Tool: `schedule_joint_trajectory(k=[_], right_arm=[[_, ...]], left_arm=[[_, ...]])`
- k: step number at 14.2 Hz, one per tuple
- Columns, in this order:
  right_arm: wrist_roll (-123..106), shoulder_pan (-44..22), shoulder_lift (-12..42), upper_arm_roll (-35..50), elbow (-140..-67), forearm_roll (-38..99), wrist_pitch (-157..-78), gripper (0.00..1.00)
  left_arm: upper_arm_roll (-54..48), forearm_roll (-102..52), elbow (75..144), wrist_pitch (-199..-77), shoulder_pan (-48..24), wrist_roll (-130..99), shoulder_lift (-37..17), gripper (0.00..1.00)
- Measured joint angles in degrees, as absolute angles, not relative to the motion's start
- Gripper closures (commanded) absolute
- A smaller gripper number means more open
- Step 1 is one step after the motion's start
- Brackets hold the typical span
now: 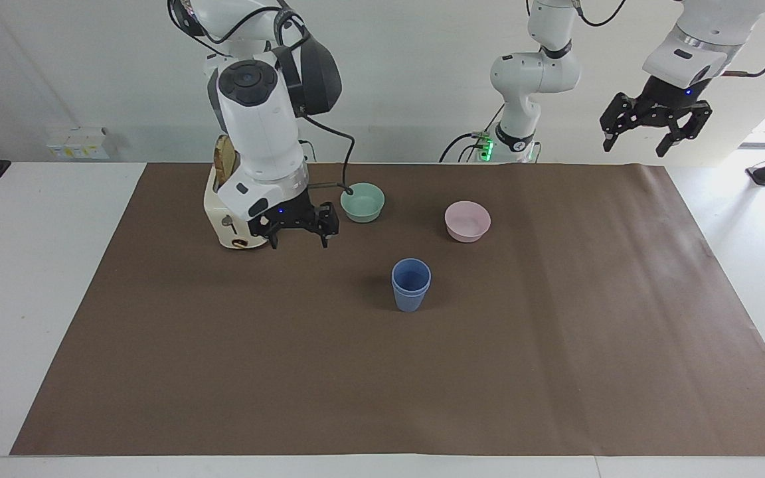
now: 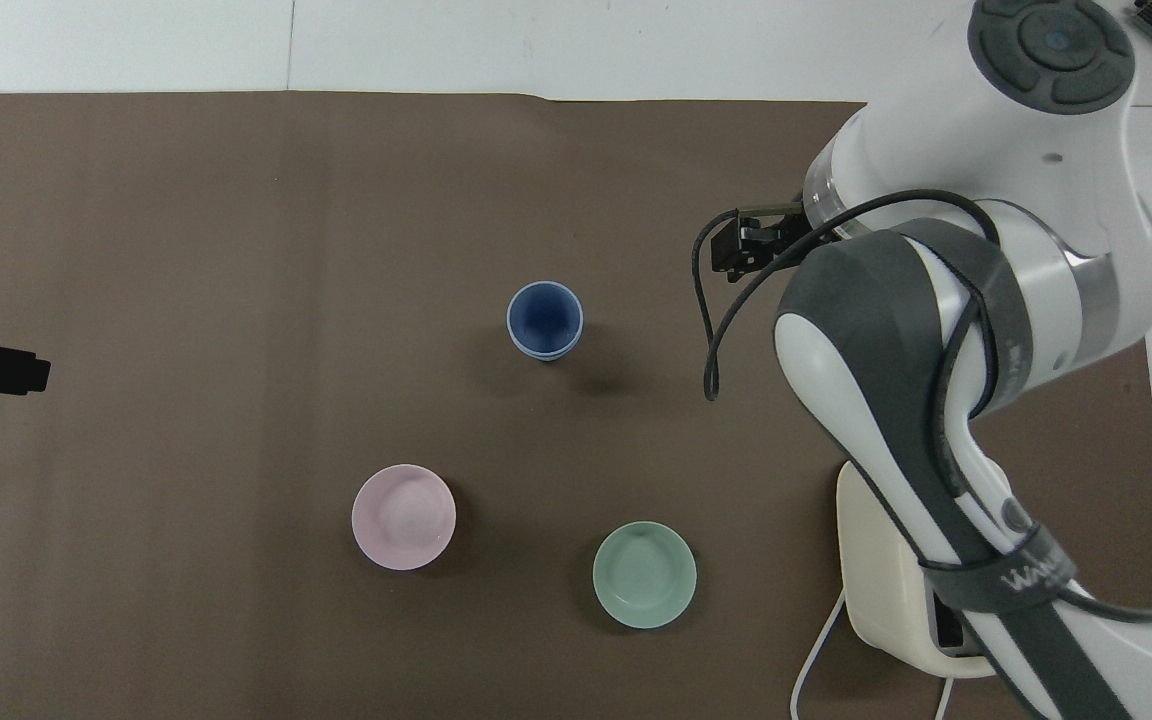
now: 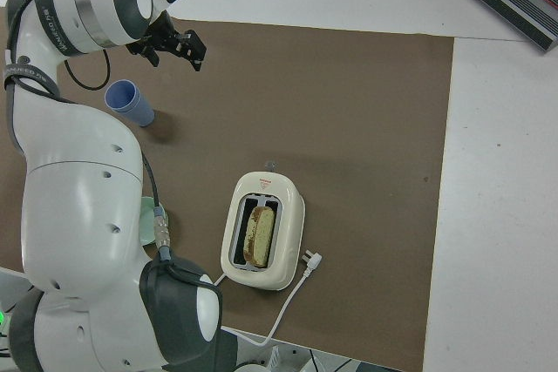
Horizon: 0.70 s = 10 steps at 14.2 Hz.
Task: Stack blue cups with both arms
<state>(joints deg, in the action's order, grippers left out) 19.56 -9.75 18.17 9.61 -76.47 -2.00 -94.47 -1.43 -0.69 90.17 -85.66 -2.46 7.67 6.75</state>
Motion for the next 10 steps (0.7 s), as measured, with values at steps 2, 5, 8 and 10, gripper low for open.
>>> schedule_joint_trajectory(k=[2,5,8,10], right_arm=[[19.56,-9.47,15.57,9.62,-76.4,-2.01,-92.35,0.0],[19.55,-7.36,11.88,9.58,-76.4,-2.02,-87.53,0.0],[15.8,-4.91,9.71,9.51,-76.4,-2.06,-83.7,0.0],[11.5,-3.07,8.47,9.48,-76.42,-2.07,-82.54,0.0]], left_arm=[[-1.43,-0.69,90.17,-85.66,-2.46,7.67,6.75,0.0],[-1.43,-0.69,90.17,-85.66,-2.46,7.67,6.75,0.0],[-1.43,-0.69,90.17,-85.66,-2.46,7.67,6.75,0.0],[-1.43,-0.69,90.17,-85.66,-2.46,7.67,6.75,0.0]])
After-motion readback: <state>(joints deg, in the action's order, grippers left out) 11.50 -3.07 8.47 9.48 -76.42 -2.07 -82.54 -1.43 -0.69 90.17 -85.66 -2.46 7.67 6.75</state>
